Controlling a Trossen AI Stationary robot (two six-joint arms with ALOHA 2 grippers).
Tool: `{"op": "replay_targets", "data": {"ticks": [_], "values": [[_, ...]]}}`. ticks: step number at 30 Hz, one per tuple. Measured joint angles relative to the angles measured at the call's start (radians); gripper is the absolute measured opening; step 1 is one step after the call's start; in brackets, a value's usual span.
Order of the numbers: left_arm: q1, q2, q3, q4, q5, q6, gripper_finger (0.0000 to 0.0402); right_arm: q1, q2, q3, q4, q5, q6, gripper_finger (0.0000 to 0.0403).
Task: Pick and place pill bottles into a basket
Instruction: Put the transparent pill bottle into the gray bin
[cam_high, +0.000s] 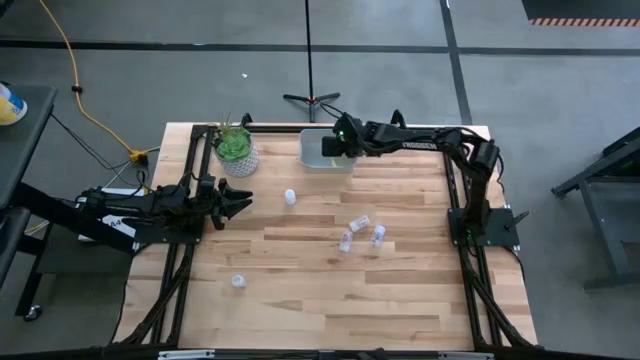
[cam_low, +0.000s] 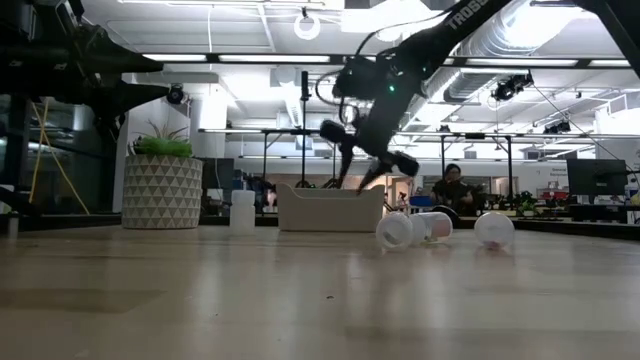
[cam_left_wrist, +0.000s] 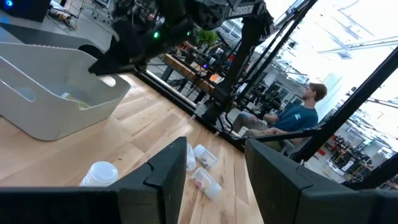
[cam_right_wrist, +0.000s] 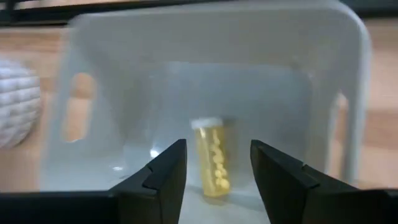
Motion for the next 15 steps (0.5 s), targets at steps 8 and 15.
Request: {"op": "replay_targets", "data": {"ticks": [8,15], "values": [[0.000,0.000,0.000,0.000,0.000,0.000,0.0198,0.112,-0.050,0.190,-0.023,-0.279,-0.643,0.0169],[0.000,0.000,0.000,0.000,0.000,0.000,0.0198,0.289,-0.052,0.332,-0.492,-0.378,-1.150,0.0164]]}}
